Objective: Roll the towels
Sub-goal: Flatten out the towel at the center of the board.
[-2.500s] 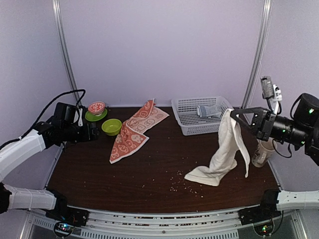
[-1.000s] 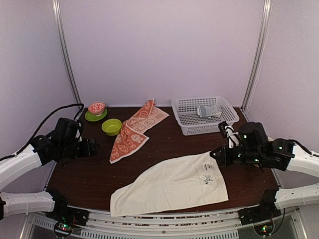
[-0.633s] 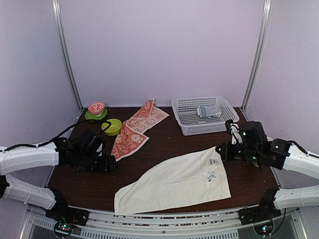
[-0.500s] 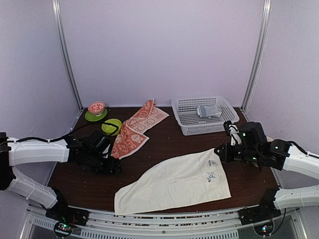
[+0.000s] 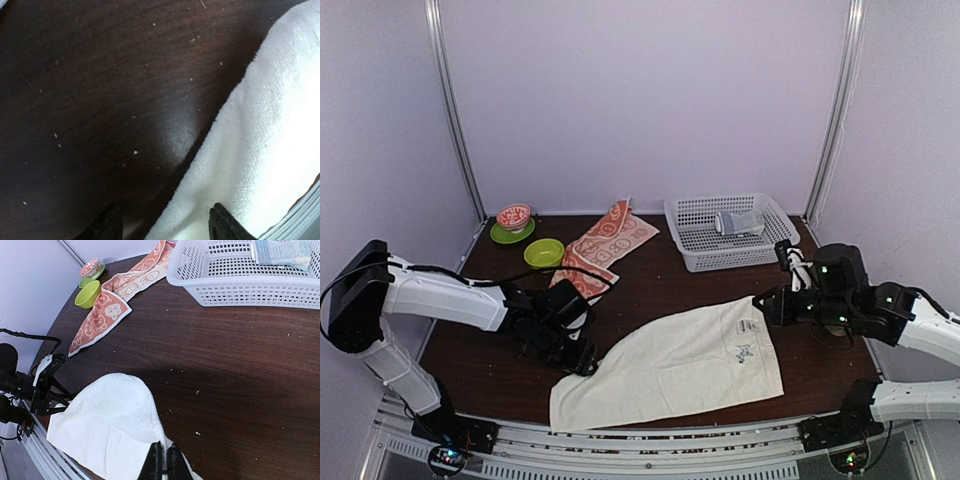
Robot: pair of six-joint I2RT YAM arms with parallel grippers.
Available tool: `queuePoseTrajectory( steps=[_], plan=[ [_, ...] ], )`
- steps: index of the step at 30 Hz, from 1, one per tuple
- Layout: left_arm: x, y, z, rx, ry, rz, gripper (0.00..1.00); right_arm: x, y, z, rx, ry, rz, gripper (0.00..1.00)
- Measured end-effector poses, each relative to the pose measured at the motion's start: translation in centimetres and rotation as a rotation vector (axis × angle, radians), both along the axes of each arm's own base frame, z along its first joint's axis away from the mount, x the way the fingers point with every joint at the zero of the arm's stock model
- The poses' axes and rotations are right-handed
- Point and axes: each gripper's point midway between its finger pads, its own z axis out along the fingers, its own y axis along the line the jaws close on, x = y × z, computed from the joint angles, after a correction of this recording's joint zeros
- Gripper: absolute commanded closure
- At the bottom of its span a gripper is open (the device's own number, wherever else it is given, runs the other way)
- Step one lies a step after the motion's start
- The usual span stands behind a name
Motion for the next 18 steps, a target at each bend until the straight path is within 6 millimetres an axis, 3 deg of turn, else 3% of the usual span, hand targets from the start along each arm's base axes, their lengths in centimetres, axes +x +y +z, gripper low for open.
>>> queuePoseTrajectory(
  steps=[4,5,8,12,14,15,17,18],
  plan=[
    [-1.4,-0.8,-0.3,0.003,0.014,-0.046,0.94,-0.2,-0.2,0.1,0.001,-0.001,0.0,1.0],
    [-1.8,-0.9,-0.4,0.006,0.018,-0.06,1.0,-0.2,-0.2,0.2,0.002,-0.002,0.0,1.0],
    [-2.6,-1.1,-0.7,0.014,0.024,-0.085,1.0,-0.4,-0.4,0.5,0.007,-0.008,0.0,1.0],
    [-1.9,-0.1,0.0,0.054,-0.016,-0.067,1.0,-0.3,-0.5,1.5,0.005,-0.038,0.003,1.0],
    [0.1,0.6,2.2,0.078,-0.061,-0.037,1.0,0.5,-0.4,3.1,-0.032,-0.058,0.0,1.0],
    [1.9,0.7,4.3,0.074,-0.109,-0.009,1.0,1.1,-0.1,5.0,-0.051,-0.077,0.003,1.0],
    [5.6,0.4,10.0,0.031,-0.253,0.035,1.0,2.3,0.8,9.9,-0.033,-0.163,0.021,1.0],
    [7.7,0.2,14.6,-0.021,-0.377,0.063,1.0,2.5,1.3,13.5,0.01,-0.241,0.032,1.0]
  ],
)
